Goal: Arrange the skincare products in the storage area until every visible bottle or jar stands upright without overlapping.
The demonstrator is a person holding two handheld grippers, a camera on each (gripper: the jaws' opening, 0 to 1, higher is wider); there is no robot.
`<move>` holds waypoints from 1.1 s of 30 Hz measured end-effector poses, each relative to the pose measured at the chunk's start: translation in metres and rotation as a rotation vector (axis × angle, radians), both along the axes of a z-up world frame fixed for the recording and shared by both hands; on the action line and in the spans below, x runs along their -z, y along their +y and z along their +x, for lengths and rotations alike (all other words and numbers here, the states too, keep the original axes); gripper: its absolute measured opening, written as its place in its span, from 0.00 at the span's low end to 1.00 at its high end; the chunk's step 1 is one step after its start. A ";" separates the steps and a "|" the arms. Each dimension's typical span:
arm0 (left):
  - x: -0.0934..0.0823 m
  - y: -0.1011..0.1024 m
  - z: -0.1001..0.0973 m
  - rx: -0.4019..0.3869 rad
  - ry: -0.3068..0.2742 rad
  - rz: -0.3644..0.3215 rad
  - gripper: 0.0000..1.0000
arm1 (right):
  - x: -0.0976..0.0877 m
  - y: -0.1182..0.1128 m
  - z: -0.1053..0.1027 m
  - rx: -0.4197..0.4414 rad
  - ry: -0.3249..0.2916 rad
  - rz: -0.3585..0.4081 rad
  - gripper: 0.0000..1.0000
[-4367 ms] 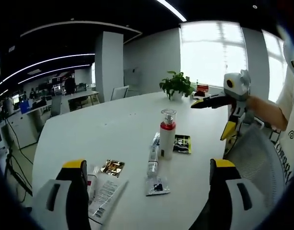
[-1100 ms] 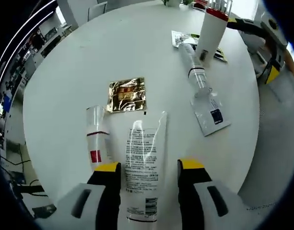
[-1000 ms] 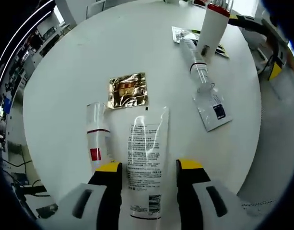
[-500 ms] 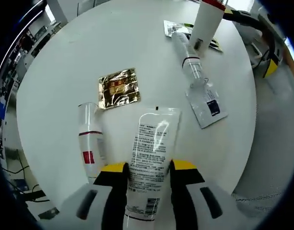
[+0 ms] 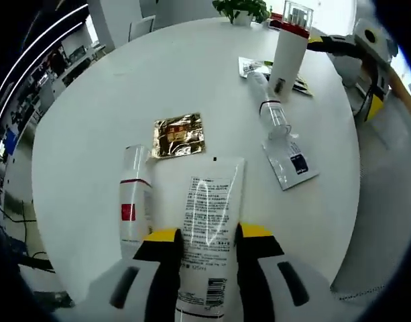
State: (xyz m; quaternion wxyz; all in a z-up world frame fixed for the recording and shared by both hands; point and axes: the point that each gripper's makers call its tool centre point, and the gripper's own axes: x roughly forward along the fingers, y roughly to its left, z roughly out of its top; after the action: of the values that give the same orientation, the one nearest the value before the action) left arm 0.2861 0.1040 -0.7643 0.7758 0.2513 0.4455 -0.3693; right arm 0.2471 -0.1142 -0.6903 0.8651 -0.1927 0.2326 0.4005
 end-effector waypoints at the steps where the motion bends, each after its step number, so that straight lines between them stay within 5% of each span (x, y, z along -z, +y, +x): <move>1: 0.000 0.000 0.001 -0.002 -0.004 0.005 0.25 | 0.000 0.001 0.000 -0.003 0.000 0.001 1.00; 15: -0.004 -0.001 0.003 0.051 -0.125 0.012 0.22 | 0.001 0.003 -0.009 -0.008 0.025 0.012 0.93; 33: -0.032 -0.030 -0.022 0.020 -0.172 -0.179 0.22 | -0.013 0.024 -0.021 -0.128 -0.008 0.066 0.67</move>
State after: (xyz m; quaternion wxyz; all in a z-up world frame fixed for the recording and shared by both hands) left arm 0.2643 0.0745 -0.7318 0.8267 0.2164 0.3402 -0.3925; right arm 0.2265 -0.0904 -0.6773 0.8446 -0.1801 0.2031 0.4616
